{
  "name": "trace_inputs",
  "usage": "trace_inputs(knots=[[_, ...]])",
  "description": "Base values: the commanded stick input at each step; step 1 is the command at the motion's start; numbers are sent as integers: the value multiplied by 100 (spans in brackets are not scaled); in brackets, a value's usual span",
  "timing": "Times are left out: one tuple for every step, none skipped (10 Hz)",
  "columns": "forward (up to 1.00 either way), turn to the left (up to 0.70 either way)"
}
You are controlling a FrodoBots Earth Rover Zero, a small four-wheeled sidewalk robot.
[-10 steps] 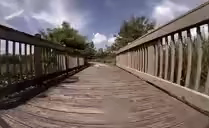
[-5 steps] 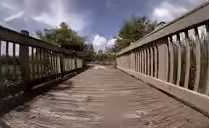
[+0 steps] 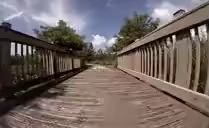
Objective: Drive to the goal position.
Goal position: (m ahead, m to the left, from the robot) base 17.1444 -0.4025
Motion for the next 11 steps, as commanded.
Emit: trace_inputs(knots=[[84, 0], [84, 0], [84, 0], [84, 0], [84, 0], [84, 0], [84, 0], [84, 0], [84, 0], [84, 0], [84, 0]])
